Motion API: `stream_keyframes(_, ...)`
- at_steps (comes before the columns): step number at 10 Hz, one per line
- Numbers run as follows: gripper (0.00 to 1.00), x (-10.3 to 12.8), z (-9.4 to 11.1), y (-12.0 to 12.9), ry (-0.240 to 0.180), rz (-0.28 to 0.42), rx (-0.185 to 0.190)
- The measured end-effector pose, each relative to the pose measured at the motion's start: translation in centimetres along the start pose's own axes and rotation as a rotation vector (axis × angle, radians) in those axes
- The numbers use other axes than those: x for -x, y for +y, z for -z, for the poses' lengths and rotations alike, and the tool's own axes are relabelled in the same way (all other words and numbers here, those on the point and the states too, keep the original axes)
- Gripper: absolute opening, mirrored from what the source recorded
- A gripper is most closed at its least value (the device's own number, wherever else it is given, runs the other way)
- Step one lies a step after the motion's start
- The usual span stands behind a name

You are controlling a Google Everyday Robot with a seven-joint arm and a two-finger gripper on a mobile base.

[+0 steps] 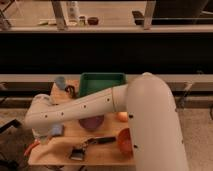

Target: Place pepper in table surface

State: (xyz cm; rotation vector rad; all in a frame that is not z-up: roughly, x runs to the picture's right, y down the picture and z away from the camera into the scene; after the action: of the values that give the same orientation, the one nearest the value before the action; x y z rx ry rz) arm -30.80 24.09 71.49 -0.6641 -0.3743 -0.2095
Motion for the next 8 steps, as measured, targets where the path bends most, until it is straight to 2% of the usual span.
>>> stream_keyframes(2,0.01,-0.8,-0.7,0.1,0.010,-0.005,0.005)
stream_keyframes(5,0.27,-1.3,-1.2,0.1,0.013,0.001,0.007)
stream_keyframes(6,0.40,-1.4,-1.0,0.1,0.017,0.003,0.007)
stream_keyframes(8,0.56,-1.8,-1.0,0.2,0.024,0.002,0.009)
